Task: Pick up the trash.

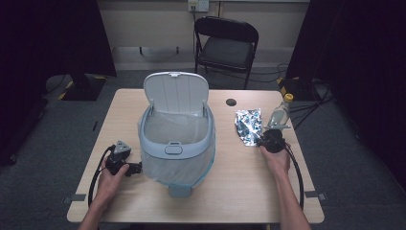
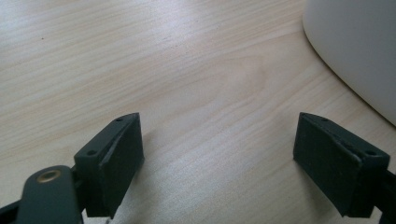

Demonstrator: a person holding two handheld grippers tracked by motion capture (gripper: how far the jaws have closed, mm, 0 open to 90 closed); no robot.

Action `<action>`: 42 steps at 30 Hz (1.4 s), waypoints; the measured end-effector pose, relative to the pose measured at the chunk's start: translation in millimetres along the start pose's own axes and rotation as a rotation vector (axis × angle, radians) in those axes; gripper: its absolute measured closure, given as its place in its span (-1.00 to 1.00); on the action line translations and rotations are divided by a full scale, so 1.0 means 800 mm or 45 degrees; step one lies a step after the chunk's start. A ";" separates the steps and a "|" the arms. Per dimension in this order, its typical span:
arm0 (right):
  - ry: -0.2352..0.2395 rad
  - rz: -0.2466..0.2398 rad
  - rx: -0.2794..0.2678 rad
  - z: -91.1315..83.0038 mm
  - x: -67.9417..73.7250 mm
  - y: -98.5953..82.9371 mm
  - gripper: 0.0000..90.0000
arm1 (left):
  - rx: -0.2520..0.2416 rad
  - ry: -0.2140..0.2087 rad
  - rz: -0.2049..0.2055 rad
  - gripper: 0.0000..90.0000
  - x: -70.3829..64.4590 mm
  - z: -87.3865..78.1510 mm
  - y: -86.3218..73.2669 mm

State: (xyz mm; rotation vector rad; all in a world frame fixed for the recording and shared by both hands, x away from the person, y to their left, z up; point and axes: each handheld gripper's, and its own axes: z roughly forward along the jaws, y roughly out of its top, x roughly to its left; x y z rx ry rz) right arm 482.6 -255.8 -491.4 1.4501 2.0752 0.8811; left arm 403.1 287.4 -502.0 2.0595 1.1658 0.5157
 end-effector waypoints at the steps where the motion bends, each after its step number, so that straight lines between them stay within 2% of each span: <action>1: 0.011 -0.001 0.001 -0.001 0.002 0.000 0.80 | 0.000 0.000 0.000 -0.65 0.000 0.000 0.000; 3: 0.035 0.006 0.002 -0.002 0.004 -0.002 0.94 | 0.000 0.000 0.000 -0.65 0.000 0.000 0.000; 5: 0.069 0.013 -0.003 -0.004 0.005 -0.004 1.00 | 0.000 0.000 -0.001 -0.65 0.000 0.000 0.000; 7: 0.090 0.019 0.000 -0.004 0.005 -0.005 1.00 | 0.000 0.000 0.000 -0.65 0.000 0.000 0.000; 10: 0.167 0.010 0.022 -0.012 0.013 -0.010 1.00 | 0.000 0.000 0.000 -0.65 0.000 0.000 0.000; 11: 0.167 0.010 0.022 -0.012 0.013 -0.010 1.00 | 0.000 0.000 0.000 -0.65 0.000 0.000 0.000; 13: 0.219 -0.040 0.058 -0.021 0.023 -0.015 1.00 | 0.000 0.000 0.000 -0.65 0.000 0.000 0.000; 15: 0.237 -0.069 0.078 -0.028 0.029 -0.019 1.00 | 0.000 0.000 0.000 -0.65 0.000 0.000 0.000; 18: 0.233 -0.079 0.072 -0.037 0.035 -0.027 0.93 | 0.000 0.000 0.000 -0.65 0.000 0.000 0.000; 20: 0.219 -0.051 0.043 -0.039 0.033 -0.032 0.71 | 0.000 0.000 0.000 -0.65 0.000 0.000 0.000; 21: 0.219 -0.051 0.043 -0.039 0.033 -0.032 0.71 | 0.000 0.000 0.000 -0.65 0.000 0.000 0.000; 23: 0.166 -0.035 0.028 -0.038 0.031 -0.030 0.49 | 0.000 0.000 0.000 -0.65 0.000 0.000 0.000; 28: 0.153 -0.010 0.020 -0.029 0.031 -0.025 0.14 | 0.001 0.000 0.000 -0.65 0.000 0.000 0.000; 29: 0.153 -0.010 0.020 -0.029 0.031 -0.025 0.14 | 0.001 0.000 0.000 -0.65 0.000 0.000 0.000; 32: 0.094 -0.094 0.039 -0.025 0.042 -0.021 0.14 | 0.000 0.000 0.000 -0.65 0.000 0.000 0.000; 36: 0.090 -0.091 0.039 -0.025 0.044 -0.021 0.15 | 0.000 0.001 0.001 -0.65 0.000 0.000 0.000; 40: 0.113 -0.129 0.038 -0.026 0.049 -0.021 0.49 | 0.000 -0.001 -0.001 -0.65 0.000 0.000 0.000; 42: 0.126 -0.140 0.031 -0.025 0.051 -0.020 0.58 | 0.001 0.000 0.000 -0.65 0.000 0.000 0.000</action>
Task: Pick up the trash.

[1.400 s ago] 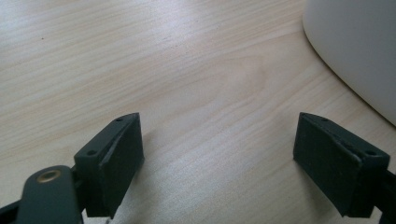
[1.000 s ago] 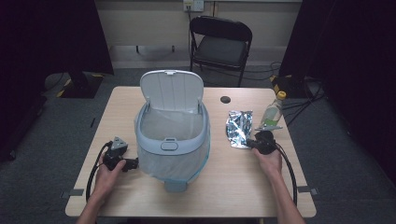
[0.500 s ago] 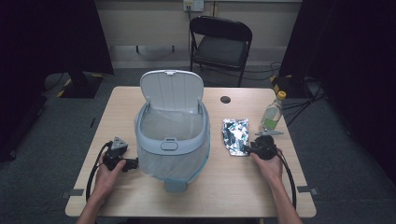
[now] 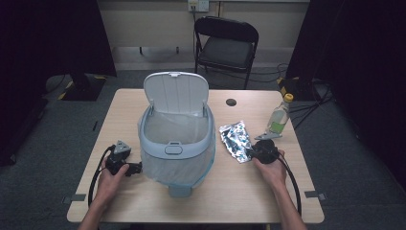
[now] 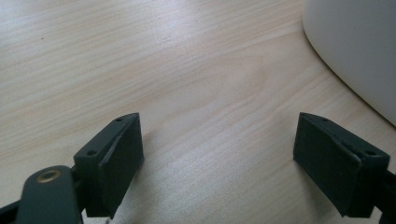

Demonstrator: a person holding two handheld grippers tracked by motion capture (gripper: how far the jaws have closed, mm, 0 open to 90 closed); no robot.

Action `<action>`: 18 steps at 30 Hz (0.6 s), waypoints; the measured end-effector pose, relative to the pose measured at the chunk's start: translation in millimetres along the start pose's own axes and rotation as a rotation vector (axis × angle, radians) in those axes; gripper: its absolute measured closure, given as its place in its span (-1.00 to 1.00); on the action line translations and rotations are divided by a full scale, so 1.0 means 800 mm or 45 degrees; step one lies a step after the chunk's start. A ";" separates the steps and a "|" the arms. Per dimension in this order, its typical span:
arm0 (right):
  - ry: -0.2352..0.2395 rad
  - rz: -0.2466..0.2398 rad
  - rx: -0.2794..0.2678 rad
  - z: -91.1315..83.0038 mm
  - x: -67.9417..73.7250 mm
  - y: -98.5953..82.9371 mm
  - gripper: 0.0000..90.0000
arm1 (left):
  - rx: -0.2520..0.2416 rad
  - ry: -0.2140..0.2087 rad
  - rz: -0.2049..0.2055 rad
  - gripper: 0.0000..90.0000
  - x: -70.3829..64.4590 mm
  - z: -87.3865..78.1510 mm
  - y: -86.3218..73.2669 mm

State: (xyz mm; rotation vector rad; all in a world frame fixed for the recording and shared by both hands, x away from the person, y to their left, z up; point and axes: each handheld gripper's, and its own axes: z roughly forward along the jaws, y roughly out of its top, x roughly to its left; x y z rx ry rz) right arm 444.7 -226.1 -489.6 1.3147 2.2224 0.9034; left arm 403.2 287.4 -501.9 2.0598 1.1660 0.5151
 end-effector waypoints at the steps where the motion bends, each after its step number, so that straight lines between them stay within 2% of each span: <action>1: -0.001 0.006 0.004 0.001 0.000 0.001 0.63 | 0.000 0.003 0.002 -0.65 0.000 0.000 0.000; 4: 0.014 0.002 0.010 0.002 -0.001 0.004 0.82 | 0.000 0.002 0.001 -0.65 0.000 0.000 0.000; 5: 0.014 0.002 0.010 0.002 -0.001 0.004 0.82 | 0.000 0.002 0.001 -0.65 0.000 0.000 0.000; 6: 0.020 0.004 0.007 0.002 -0.002 0.003 0.95 | 0.000 -0.001 -0.001 -0.65 0.000 0.000 0.000; 9: 0.015 -0.002 0.013 0.002 0.002 0.004 1.00 | 0.000 0.001 0.000 -0.65 0.000 0.000 0.000; 11: 0.002 -0.027 0.022 0.002 0.004 0.005 1.00 | 0.000 0.002 0.001 -0.65 0.000 0.000 0.000; 18: 0.053 0.069 -0.012 -0.001 -0.006 0.004 1.00 | 0.000 0.002 0.001 -0.65 0.000 0.000 0.000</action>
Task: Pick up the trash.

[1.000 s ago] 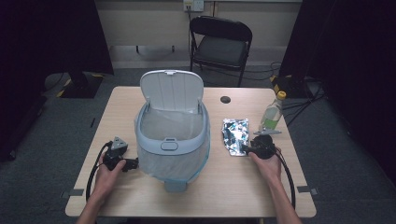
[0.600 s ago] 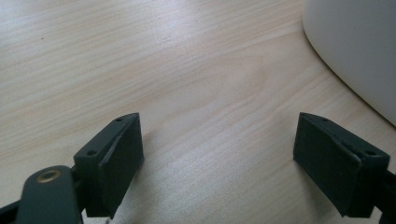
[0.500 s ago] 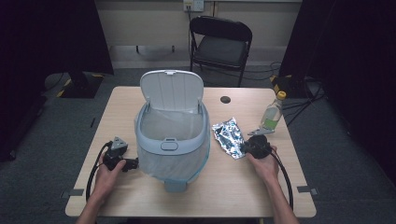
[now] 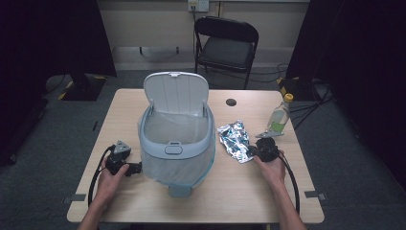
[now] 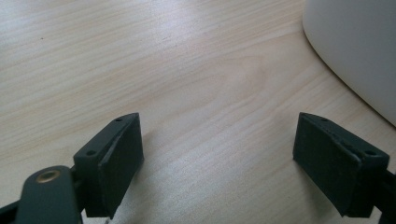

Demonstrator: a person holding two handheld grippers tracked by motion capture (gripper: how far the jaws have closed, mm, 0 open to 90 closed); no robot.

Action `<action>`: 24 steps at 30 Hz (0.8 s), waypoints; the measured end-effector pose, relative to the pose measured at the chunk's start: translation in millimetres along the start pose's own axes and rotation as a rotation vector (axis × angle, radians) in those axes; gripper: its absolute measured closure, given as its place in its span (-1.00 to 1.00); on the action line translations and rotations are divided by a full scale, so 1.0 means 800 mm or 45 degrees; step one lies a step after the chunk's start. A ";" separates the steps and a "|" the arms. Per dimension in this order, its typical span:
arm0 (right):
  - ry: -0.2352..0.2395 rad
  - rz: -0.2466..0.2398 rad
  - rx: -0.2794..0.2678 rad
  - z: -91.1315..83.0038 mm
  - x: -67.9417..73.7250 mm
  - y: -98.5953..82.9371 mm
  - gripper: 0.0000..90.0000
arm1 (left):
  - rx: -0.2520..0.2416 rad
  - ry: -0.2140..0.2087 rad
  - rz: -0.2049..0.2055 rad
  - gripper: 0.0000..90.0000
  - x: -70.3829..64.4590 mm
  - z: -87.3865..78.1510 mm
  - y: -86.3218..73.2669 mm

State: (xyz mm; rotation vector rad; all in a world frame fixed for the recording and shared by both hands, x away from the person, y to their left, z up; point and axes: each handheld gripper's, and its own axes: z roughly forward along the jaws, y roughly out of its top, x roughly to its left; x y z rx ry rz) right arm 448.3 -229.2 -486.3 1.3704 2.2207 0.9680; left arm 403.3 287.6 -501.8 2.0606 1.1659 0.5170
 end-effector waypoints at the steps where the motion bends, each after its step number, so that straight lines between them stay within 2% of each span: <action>1: 0.003 0.009 -0.008 -0.003 0.000 0.001 1.00 | 0.000 0.000 0.000 -0.65 0.000 0.000 0.000; 15: 0.066 0.041 -0.155 -0.045 0.012 0.008 1.00 | 0.000 -0.002 -0.003 -0.65 0.000 0.000 0.000; 18: 0.081 0.047 -0.185 -0.052 0.011 0.008 1.00 | -0.001 0.001 0.000 -0.65 0.000 0.000 0.000; 19: 0.103 0.055 -0.205 -0.060 0.010 0.009 1.00 | 0.000 0.001 -0.001 -0.65 0.000 0.000 0.000; 24: 0.116 0.069 -0.251 -0.078 0.007 0.008 1.00 | 0.000 -0.002 -0.003 -0.65 0.000 0.000 0.000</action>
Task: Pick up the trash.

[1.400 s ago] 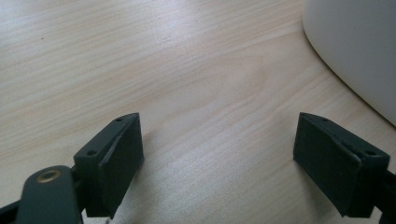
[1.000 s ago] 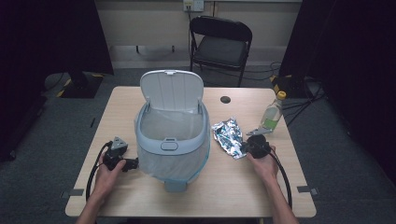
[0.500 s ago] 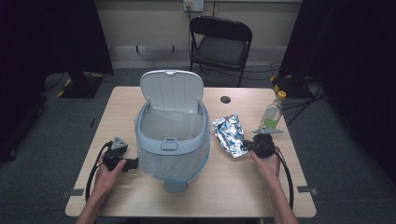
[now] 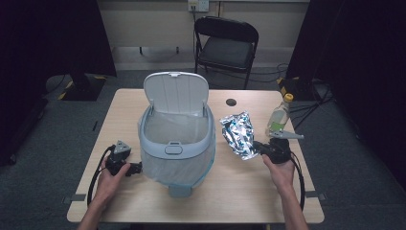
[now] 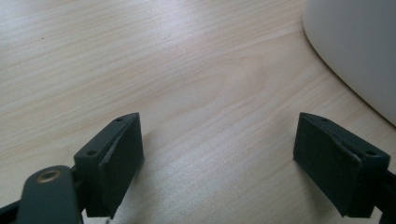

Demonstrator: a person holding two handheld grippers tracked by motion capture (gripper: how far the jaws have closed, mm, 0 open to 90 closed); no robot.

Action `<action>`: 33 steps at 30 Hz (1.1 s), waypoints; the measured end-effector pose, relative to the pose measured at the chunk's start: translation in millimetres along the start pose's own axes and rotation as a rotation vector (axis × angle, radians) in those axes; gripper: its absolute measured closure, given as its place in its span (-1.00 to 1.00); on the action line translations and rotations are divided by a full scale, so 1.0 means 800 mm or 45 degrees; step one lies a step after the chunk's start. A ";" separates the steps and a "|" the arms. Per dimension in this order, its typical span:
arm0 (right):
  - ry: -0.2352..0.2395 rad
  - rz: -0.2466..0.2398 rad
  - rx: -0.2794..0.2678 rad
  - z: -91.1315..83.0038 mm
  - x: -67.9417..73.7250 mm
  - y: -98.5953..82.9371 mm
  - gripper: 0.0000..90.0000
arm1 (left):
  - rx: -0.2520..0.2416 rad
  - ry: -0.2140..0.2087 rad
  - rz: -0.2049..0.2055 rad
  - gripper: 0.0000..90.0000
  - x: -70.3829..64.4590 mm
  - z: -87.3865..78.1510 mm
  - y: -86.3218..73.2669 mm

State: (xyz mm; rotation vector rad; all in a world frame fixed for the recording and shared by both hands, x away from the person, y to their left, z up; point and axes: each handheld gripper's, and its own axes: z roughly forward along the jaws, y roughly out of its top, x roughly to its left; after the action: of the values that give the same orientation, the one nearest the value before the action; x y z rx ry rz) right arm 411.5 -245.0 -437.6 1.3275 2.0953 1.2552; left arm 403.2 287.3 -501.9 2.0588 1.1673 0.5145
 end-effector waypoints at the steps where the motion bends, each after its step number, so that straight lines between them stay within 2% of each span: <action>1: 0.007 0.010 -0.009 -0.003 0.000 0.001 1.00 | 0.000 0.003 0.003 -0.65 0.000 0.000 0.000; 8: 0.033 0.003 -0.055 -0.015 0.004 0.010 1.00 | 0.000 0.003 0.003 -0.65 0.000 0.000 0.000; 16: 0.066 0.006 -0.144 -0.042 0.006 0.023 1.00 | 0.000 0.003 0.003 -0.65 0.000 0.000 0.000; 24: 0.130 0.012 -0.241 -0.073 0.012 0.038 1.00 | 0.000 0.003 0.002 -0.65 0.000 0.000 0.000; 33: 0.197 0.015 -0.322 -0.093 0.019 0.050 1.00 | 0.000 0.003 0.002 -0.65 0.000 0.000 0.000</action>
State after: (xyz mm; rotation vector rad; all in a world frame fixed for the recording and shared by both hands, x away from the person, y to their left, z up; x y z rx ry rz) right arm 375.0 -261.8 -361.9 1.1658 1.9482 1.6135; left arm 403.2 287.4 -501.9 2.0599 1.1667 0.5179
